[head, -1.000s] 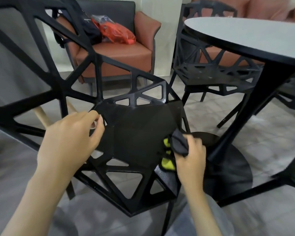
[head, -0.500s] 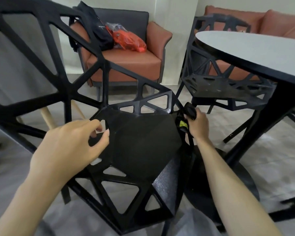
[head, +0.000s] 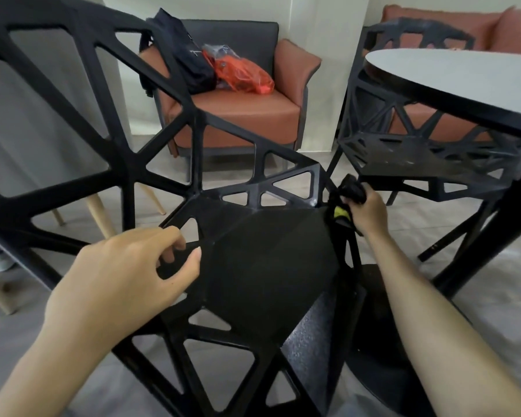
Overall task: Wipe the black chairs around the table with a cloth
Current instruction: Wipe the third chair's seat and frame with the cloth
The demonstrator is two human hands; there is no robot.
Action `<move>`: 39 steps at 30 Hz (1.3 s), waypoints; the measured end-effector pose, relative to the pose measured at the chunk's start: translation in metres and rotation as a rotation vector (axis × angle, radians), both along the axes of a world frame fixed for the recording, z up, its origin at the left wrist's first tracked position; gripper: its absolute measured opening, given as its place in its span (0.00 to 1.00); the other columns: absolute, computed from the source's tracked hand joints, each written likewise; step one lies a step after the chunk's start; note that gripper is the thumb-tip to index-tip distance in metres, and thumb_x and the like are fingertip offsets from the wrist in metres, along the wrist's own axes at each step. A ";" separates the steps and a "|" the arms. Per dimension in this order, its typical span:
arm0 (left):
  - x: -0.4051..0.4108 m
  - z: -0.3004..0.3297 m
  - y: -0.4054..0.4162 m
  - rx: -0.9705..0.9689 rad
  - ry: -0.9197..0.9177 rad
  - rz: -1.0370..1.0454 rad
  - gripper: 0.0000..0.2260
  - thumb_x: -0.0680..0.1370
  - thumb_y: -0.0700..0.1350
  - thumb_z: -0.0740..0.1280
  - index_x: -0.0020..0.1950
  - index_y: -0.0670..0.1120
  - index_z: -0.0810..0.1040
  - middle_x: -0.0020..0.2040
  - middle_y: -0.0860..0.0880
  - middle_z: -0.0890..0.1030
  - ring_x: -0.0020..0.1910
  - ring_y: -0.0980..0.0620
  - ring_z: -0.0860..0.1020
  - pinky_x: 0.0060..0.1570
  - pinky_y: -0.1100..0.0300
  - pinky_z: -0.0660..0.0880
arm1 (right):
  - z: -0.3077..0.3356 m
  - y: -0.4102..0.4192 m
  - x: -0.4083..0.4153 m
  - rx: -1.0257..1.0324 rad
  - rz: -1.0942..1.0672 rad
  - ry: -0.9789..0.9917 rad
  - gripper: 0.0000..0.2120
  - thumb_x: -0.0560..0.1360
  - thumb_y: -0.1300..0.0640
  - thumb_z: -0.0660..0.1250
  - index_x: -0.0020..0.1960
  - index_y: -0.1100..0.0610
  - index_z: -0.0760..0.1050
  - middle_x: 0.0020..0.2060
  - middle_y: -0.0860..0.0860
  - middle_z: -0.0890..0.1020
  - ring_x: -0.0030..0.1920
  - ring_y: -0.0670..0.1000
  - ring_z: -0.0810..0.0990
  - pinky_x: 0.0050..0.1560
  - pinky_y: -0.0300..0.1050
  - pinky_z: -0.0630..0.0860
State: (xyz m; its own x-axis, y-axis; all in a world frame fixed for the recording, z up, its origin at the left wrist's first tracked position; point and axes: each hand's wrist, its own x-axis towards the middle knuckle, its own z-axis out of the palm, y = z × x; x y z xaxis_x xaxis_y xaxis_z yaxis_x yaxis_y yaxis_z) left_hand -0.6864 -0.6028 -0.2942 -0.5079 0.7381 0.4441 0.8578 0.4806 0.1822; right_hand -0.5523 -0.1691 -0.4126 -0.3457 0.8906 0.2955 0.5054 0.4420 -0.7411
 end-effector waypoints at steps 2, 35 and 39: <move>-0.002 0.002 0.002 0.006 -0.008 0.006 0.09 0.77 0.61 0.66 0.42 0.59 0.78 0.32 0.62 0.75 0.33 0.62 0.76 0.30 0.59 0.76 | -0.001 0.004 -0.006 -0.072 -0.009 0.087 0.15 0.78 0.52 0.72 0.62 0.56 0.78 0.55 0.58 0.84 0.59 0.61 0.81 0.51 0.47 0.72; -0.006 -0.003 -0.003 -0.007 -0.047 0.078 0.11 0.79 0.63 0.62 0.45 0.59 0.77 0.37 0.62 0.75 0.39 0.64 0.75 0.36 0.63 0.72 | 0.010 -0.089 0.012 0.302 0.118 -0.403 0.18 0.74 0.62 0.71 0.60 0.48 0.75 0.55 0.53 0.75 0.55 0.60 0.74 0.49 0.54 0.75; -0.005 -0.002 -0.003 0.125 -0.010 0.117 0.07 0.81 0.53 0.67 0.43 0.56 0.79 0.36 0.60 0.75 0.38 0.59 0.75 0.35 0.61 0.72 | 0.020 -0.081 0.004 0.220 0.076 -0.502 0.21 0.76 0.54 0.72 0.66 0.47 0.73 0.70 0.53 0.67 0.69 0.60 0.66 0.63 0.60 0.71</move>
State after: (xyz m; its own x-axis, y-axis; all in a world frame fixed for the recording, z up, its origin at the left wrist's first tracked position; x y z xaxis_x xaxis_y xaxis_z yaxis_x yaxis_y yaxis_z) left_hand -0.6916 -0.6061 -0.2959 -0.5920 0.6132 0.5231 0.7951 0.5503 0.2549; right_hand -0.5487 -0.2504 -0.3922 -0.5532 0.7934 0.2540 0.7333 0.6084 -0.3033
